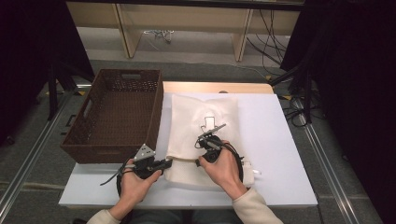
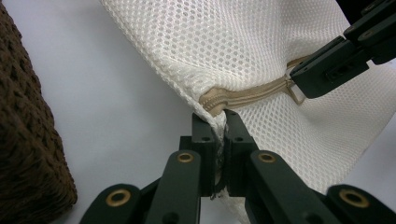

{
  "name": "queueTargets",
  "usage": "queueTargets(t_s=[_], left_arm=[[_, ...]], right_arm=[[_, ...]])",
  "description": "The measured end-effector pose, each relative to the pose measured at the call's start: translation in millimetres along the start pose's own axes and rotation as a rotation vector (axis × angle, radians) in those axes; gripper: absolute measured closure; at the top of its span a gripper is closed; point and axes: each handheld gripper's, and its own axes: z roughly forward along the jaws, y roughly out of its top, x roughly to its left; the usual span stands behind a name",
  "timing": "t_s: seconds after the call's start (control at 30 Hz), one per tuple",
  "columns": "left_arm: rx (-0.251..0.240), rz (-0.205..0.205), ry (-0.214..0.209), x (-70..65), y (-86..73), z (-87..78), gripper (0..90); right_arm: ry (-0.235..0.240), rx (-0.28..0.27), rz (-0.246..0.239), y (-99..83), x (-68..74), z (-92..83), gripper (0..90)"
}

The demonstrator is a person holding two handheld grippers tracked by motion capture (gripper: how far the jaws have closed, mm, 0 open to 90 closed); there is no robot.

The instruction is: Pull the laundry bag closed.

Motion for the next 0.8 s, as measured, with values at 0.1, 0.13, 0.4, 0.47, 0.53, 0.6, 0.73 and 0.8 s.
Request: queueTargets(t_s=[0.1,0.13,0.4,0.47,0.53,0.6,0.73,0.8], left_arm=[[-0.002,-0.006,0.002,-0.1,-0.4,0.4,85.3],[0.001,0.011,0.001,0.8,-0.1,0.0,85.3],[-0.003,-0.004,0.003,0.9,-0.4,0.3,85.3],[-0.002,0.004,0.001,1.4,-0.3,0.2,85.2],[-0.002,-0.003,0.002,1.1,-0.5,0.3,85.3],[-0.007,-0.010,0.000,0.8,-0.6,0.7,85.2],[-0.005,-0.009,0.009,2.1,-0.1,-0.3,85.3],[-0.004,-0.003,0.009,1.6,-0.2,0.1,85.3]], right_arm=[[0.000,0.000,0.001,0.1,-0.2,0.0,88.6],[0.001,0.002,0.006,0.1,0.6,0.4,88.7],[-0.008,-0.001,0.006,0.0,1.9,0.1,88.7],[-0.004,-0.003,0.005,0.1,1.7,-0.2,88.6],[-0.001,-0.004,0.004,0.0,1.5,-0.4,88.7],[-0.007,-0.004,0.000,-0.2,1.5,0.0,88.6],[-0.010,-0.008,-0.002,-0.5,0.2,-1.6,88.7],[-0.010,-0.014,-0.008,-0.4,-1.5,-2.3,88.7]])
